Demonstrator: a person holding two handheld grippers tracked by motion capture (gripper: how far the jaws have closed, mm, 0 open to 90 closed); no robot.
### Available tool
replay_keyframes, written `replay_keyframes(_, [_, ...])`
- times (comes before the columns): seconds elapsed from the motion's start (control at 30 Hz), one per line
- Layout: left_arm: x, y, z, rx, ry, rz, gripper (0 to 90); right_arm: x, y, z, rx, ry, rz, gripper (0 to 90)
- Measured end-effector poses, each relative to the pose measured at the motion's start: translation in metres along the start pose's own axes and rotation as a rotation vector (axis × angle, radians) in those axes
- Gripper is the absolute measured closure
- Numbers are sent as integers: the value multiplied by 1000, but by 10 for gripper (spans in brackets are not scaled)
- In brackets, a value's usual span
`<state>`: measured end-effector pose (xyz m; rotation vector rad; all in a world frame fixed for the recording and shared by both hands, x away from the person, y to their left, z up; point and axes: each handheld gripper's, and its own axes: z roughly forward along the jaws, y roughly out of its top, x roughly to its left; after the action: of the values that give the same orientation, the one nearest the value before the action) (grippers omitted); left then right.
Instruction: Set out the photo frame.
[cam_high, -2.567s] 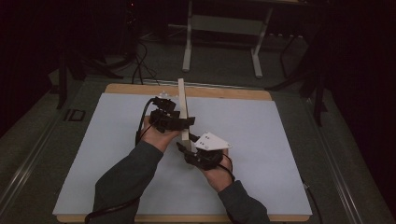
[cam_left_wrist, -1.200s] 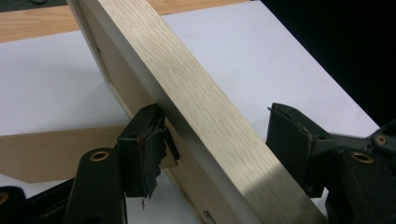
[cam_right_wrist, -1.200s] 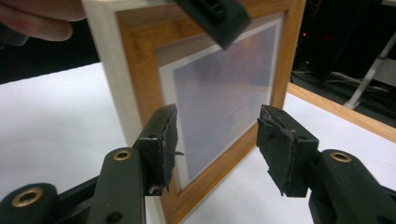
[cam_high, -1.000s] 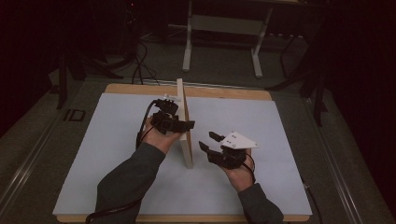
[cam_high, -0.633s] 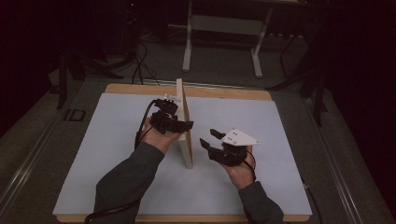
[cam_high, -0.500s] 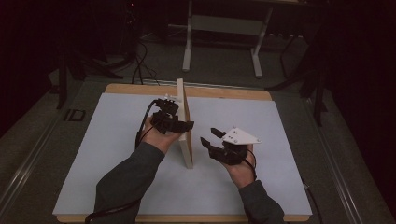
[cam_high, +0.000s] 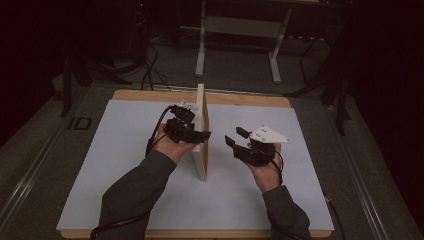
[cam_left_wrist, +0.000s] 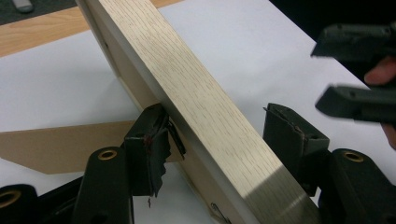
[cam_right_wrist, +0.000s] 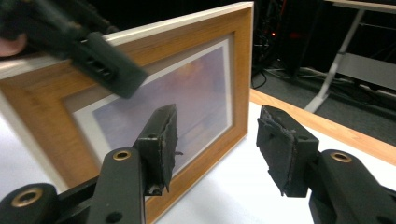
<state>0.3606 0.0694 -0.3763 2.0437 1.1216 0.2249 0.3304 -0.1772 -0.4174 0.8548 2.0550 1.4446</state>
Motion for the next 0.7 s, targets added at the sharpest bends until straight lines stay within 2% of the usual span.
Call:
replay_keyframes(0.27, [2,1,1,3,-29,26,425,-12,6,2,6,-27,3,494])
replay_keyframes(0.7, [5,2,2,5,-72,75,424,-19,6,4,14,-41,6,494])
